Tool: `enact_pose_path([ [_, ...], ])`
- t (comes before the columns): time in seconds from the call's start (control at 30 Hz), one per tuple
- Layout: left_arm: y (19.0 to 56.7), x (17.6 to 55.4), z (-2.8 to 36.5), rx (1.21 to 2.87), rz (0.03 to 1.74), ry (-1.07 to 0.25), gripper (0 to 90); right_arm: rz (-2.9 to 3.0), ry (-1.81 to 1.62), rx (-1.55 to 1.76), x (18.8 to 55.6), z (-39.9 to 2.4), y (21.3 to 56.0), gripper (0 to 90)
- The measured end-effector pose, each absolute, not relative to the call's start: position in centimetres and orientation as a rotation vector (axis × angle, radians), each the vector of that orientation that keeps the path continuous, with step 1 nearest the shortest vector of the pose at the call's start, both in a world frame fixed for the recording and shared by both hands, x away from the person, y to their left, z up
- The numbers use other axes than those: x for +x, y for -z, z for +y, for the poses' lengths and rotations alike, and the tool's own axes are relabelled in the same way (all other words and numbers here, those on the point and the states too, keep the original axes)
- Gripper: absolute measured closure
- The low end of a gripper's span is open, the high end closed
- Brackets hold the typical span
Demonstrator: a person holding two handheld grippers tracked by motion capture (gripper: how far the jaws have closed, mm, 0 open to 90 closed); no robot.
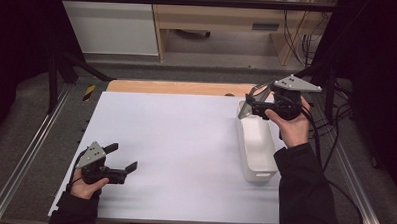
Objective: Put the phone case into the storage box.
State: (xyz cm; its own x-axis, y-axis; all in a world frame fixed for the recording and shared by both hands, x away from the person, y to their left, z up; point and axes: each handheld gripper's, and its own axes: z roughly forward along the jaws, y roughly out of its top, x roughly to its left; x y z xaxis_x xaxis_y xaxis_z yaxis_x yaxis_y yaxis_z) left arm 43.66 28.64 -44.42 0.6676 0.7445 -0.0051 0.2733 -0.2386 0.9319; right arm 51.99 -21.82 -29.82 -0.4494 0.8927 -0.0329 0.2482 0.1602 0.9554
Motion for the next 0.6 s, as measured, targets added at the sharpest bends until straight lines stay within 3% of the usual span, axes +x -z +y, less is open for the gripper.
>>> enact_pose_path([
  [0.6,44.6,43.8,28.5,1.813,0.811,-0.54,0.0,1.725,-1.232,1.23,54.6,-21.8,31.1,11.7],
])
